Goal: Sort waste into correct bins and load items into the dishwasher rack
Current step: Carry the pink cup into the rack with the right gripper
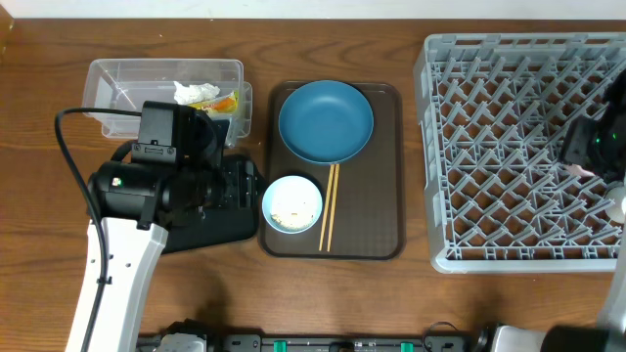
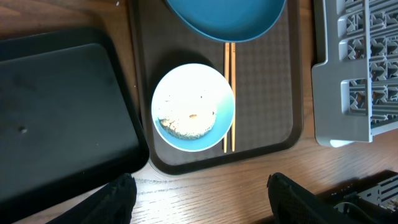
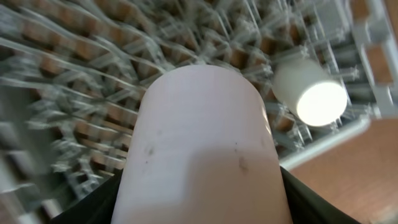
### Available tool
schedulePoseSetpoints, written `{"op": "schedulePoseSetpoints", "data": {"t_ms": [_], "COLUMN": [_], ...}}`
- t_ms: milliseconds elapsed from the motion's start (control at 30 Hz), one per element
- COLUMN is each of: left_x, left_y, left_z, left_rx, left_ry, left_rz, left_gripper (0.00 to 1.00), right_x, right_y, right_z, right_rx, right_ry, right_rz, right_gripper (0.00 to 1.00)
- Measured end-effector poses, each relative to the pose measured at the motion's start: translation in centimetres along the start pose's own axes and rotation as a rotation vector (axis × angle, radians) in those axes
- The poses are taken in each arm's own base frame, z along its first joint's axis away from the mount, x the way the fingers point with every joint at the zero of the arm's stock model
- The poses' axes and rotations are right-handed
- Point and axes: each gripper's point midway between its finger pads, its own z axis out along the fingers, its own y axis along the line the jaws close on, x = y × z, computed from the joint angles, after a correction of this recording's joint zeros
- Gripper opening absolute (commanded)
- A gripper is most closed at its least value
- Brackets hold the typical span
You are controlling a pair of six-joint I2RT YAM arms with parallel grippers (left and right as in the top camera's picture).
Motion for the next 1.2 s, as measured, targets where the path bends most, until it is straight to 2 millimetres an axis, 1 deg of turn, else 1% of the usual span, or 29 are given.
{"op": "schedulePoseSetpoints", "data": {"t_ms": [33,133,200,300,367,467,567,667,767,867,933,1067,1100,1200], "left_x": [0.0,0.0,0.0,0.0,-0.1,-0.1,-0.1,-0.1,-0.1,-0.1,-0.1,-0.1,-0.1,-0.1], "left_y": [0.0,0.2,0.2,0.4,0.4,0.4,0.4,0.4,0.4,0.4,0.5,0.4,0.4,0.5], "left_z": [0.0,0.0,0.0,0.0,0.0,0.0,0.0,0.0,0.0,0.0,0.0,0.0,0.0,0.0], "left_rx": [-0.001,-0.01,-0.014,-0.022,-0.023,-0.025,-0.025,-0.026,-0.026,-0.026,-0.026,-0.026,-0.026,-0.026], "left_ry": [0.0,-0.001,-0.002,-0.003,-0.003,-0.004,-0.004,-0.004,-0.004,-0.004,-0.004,-0.003,-0.004,-0.004], "left_rz": [0.002,0.003,0.005,0.006,0.006,0.006,0.006,0.006,0.006,0.006,0.005,0.006,0.006,0.005], "left_gripper": [0.71,0.71,0.71,0.71,0.71,0.71,0.71,0.71,0.71,0.71,0.71,0.71,0.71,0.71], "right_x": [0.2,1.2,1.6,1.7,1.6,1.7,1.8,2.2,3.1,3.8,4.2,4.7,4.7,4.6], "right_y": [-0.2,-1.7,-2.8,-4.1,-4.6,-4.6,-4.3,-4.1,-3.8,-3.6,-3.8,-5.0,-5.2,-5.3], "right_z": [0.7,3.3,4.5,5.5,5.9,6.3,7.1,8.6,10.2,11.2,11.7,12.1,12.2,12.3], "right_rx": [0.015,0.064,0.086,0.1,0.092,0.084,0.076,0.075,0.073,0.071,0.068,0.075,0.076,0.077], "right_ry": [0.028,0.143,0.187,0.213,0.212,0.225,0.248,0.28,0.329,0.363,0.376,0.385,0.383,0.378], "right_rz": [0.001,0.05,0.088,0.135,0.164,0.176,0.176,0.175,0.169,0.166,0.178,0.225,0.233,0.244], "right_gripper": [0.01,0.01,0.01,0.01,0.01,0.01,0.01,0.01,0.01,0.01,0.01,0.01,0.03,0.15]}}
